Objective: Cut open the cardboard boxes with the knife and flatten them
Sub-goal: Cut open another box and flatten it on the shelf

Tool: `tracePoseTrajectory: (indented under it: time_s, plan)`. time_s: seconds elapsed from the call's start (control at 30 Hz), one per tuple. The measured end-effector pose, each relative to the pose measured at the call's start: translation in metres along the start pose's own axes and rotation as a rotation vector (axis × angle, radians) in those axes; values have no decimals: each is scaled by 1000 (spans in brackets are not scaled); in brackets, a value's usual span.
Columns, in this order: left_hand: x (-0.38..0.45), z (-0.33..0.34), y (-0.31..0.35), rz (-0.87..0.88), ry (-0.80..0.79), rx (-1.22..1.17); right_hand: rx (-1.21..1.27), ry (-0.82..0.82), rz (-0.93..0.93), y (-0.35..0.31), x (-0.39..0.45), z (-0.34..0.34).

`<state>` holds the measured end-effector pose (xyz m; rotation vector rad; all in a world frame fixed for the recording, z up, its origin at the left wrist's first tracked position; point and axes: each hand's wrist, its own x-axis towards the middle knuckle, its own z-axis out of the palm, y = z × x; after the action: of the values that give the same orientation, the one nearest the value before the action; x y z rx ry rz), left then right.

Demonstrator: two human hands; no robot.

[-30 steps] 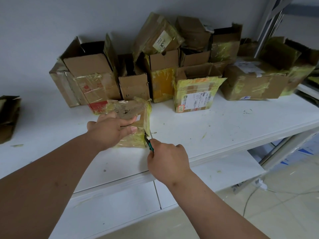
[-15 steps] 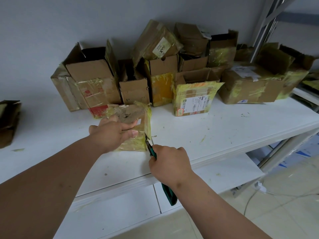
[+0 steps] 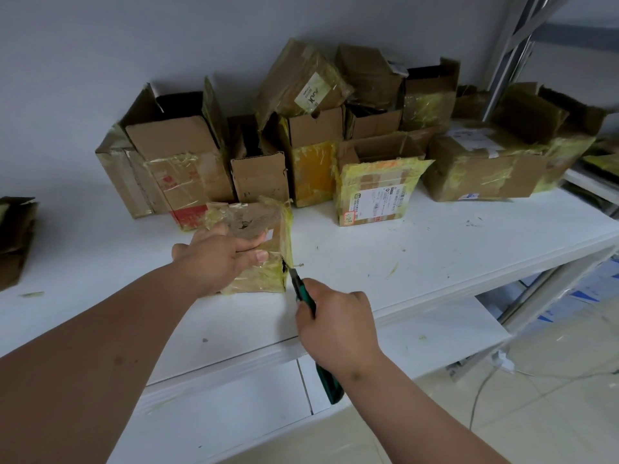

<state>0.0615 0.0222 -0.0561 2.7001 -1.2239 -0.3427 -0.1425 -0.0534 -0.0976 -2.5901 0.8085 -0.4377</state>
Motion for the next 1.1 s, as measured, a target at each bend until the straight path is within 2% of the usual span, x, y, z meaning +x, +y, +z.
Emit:
tracePoseTrajectory:
  time_s: [0.2,0.4,0.53,0.6,0.7,0.83,0.9,1.0,1.1]
  plan:
    - [1,2,-1,-8,9,10,27,-16,-5,-10,7,8]
    - [-5,0,6,-18,2,34,-112,-63,28,-15,6,9]
    - [-6,-3,7,-23,-5,23,-156,-219,45,-12,5,4]
    - [-6,-5,8,-24,-14,12,-115,-251,66,-9,3,1]
    - [-5,-6,7,-29,-34,-4,27,-215,122,1,2,-1]
    - [-5,-6,5,-36,-36,-27,550,-218,341,13,8,-12]
    - [-8,-8,8,-33,-43,-6,682,-229,365,20,9,-19]
    - [-16,-17,19,-47,-30,8,673,-206,361,31,15,-30]
    - [-16,-21,35,-101,2,21,508,-163,364,41,33,-35]
